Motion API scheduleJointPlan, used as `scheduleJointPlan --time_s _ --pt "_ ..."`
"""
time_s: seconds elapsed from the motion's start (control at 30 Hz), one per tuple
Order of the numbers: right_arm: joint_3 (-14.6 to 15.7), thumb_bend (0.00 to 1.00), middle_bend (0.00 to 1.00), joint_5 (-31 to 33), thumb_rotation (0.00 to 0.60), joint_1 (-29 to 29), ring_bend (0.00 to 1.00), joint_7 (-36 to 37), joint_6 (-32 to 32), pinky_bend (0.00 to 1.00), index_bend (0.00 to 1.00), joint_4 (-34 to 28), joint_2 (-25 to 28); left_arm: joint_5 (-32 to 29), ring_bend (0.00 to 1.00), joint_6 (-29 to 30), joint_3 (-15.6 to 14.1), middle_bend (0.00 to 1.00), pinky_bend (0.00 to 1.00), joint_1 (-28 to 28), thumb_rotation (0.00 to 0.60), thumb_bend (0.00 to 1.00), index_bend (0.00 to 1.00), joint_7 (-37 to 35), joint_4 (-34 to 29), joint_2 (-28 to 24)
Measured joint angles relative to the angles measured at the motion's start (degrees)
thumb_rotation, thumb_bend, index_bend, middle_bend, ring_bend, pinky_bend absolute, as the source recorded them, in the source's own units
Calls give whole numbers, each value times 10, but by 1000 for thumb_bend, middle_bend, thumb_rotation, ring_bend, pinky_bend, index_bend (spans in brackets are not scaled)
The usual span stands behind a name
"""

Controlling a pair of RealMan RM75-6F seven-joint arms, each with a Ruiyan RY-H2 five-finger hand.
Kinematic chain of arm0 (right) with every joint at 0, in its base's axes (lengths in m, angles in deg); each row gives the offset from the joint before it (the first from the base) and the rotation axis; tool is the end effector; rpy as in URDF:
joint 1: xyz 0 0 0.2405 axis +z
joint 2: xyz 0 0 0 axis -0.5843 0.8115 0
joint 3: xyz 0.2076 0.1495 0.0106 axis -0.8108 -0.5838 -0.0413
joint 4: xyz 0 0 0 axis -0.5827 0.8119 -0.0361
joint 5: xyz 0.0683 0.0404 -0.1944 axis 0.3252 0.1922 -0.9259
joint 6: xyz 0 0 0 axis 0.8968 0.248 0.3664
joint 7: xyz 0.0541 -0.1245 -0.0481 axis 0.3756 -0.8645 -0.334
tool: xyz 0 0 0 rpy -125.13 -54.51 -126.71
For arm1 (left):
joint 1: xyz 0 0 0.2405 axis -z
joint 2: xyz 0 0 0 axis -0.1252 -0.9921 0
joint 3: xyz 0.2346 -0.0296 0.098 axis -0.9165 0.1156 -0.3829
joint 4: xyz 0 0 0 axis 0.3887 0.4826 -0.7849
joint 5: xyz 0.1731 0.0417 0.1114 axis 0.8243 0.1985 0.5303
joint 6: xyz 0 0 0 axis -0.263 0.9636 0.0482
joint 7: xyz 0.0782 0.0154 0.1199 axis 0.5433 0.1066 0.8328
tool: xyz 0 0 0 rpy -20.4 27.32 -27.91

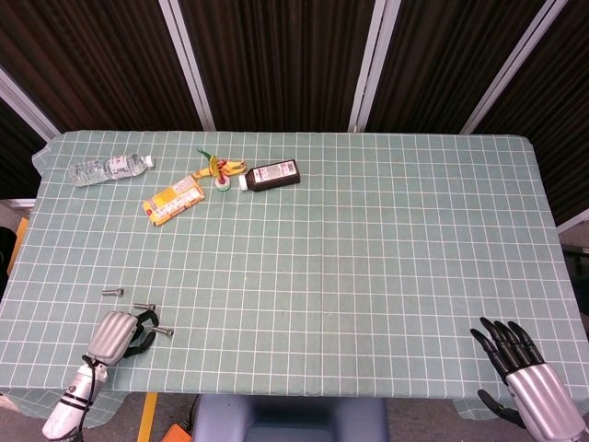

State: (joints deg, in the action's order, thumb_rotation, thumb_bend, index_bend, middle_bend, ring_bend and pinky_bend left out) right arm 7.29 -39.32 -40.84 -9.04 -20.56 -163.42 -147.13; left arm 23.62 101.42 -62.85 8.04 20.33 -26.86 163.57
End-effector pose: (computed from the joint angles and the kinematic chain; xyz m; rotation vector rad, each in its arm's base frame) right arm -0.2857 -0.0765 0.1565 1.6714 -0.8632 0.9345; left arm -0.3417 0.2217 0.0007 -1.7412 -0.9934 -0.9634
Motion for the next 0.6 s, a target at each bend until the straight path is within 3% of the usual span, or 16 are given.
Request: scheduleJointPlan --time_s 0.6 --pt "0 309 0 -2 600 0 0 0 -1 0 0 1 -1 0 1000 19 0 1000 1000 2 600 450 548 13 -25 -12"
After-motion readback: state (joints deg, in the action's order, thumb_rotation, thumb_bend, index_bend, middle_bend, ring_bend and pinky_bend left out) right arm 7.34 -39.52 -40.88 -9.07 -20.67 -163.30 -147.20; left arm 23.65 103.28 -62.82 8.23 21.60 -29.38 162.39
